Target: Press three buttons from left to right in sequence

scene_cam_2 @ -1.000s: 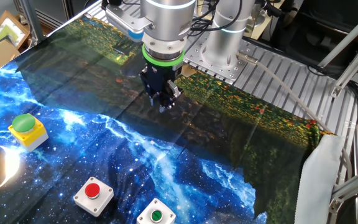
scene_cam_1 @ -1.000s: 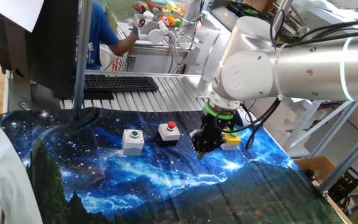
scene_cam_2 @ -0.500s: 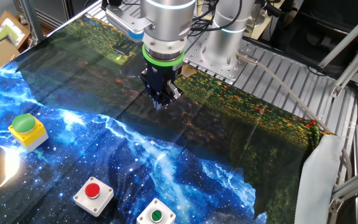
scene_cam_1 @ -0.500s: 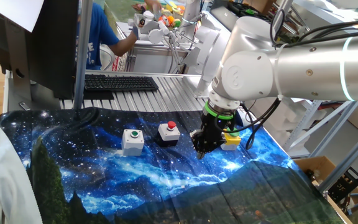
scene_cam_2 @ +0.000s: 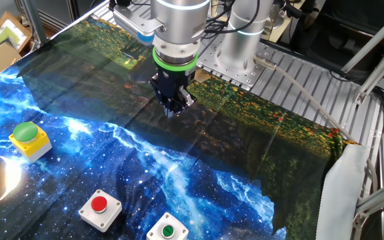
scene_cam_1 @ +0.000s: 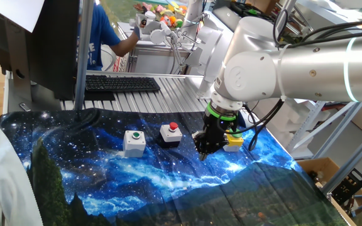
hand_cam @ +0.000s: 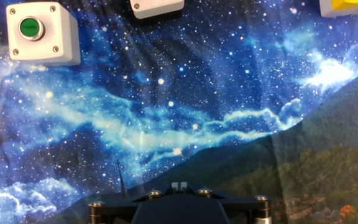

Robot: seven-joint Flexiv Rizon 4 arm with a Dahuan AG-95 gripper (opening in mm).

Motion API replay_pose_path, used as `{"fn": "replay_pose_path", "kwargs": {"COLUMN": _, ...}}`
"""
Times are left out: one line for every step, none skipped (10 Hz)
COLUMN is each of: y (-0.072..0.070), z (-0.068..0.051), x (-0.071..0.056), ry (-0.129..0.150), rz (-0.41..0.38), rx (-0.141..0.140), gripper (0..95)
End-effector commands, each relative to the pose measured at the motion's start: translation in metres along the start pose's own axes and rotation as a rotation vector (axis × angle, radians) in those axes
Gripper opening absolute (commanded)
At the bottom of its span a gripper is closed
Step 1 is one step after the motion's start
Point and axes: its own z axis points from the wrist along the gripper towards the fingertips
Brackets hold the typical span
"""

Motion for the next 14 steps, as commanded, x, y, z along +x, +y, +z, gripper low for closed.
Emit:
{"fn": "replay_pose_path", "kwargs": {"y": -0.0001, "z": 0.0000, "x": 0.0000, "ry": 0.000, "rz": 0.001, "rx": 0.000, "gripper": 0.0}}
{"fn": "replay_pose_path", "kwargs": {"y": -0.0001, "z": 0.0000, "x": 0.0000, "ry": 0.000, "rz": 0.001, "rx": 0.000, "gripper": 0.0}}
{"fn": "replay_pose_path", "kwargs": {"y": -0.0001, "z": 0.0000, "x": 0.0000, "ry": 0.000, "rz": 0.002, "rx": 0.000, "gripper": 0.0}}
{"fn": "replay_pose_path", "kwargs": {"y": -0.0001, "z": 0.0000, "x": 0.0000, "ry": 0.000, "rz": 0.001, "rx": 0.000, "gripper": 0.0}}
{"fn": "replay_pose_path", "kwargs": {"y": -0.0001, "z": 0.0000, "x": 0.0000, "ry": 0.000, "rz": 0.001, "rx": 0.000, "gripper": 0.0}}
{"fn": "replay_pose_path", "kwargs": {"y": -0.0001, "z": 0.0000, "x": 0.0000, "ry": 0.000, "rz": 0.001, "rx": 0.000, "gripper": 0.0}}
{"fn": "replay_pose_path", "kwargs": {"y": -0.0001, "z": 0.0000, "x": 0.0000, "ry": 0.000, "rz": 0.001, "rx": 0.000, "gripper": 0.0}}
{"fn": "replay_pose_path", "kwargs": {"y": -0.0001, "z": 0.0000, "x": 0.0000, "ry": 0.000, "rz": 0.002, "rx": 0.000, "gripper": 0.0}}
{"fn": "replay_pose_path", "kwargs": {"y": -0.0001, "z": 0.0000, "x": 0.0000, "ry": 0.000, "rz": 0.002, "rx": 0.000, "gripper": 0.0}}
{"fn": "replay_pose_path", "kwargs": {"y": -0.0001, "z": 0.0000, "x": 0.0000, "ry": 0.000, "rz": 0.002, "rx": 0.000, "gripper": 0.0}}
{"fn": "replay_pose_path", "kwargs": {"y": -0.0001, "z": 0.0000, "x": 0.0000, "ry": 0.000, "rz": 0.002, "rx": 0.000, "gripper": 0.0}}
{"fn": "replay_pose_path", "kwargs": {"y": -0.0001, "z": 0.0000, "x": 0.0000, "ry": 0.000, "rz": 0.002, "rx": 0.000, "gripper": 0.0}}
{"fn": "replay_pose_path", "kwargs": {"y": -0.0001, "z": 0.0000, "x": 0.0000, "ry": 0.000, "rz": 0.002, "rx": 0.000, "gripper": 0.0}}
{"fn": "replay_pose_path", "kwargs": {"y": -0.0001, "z": 0.0000, "x": 0.0000, "ry": 0.000, "rz": -0.015, "rx": -0.001, "gripper": 0.0}}
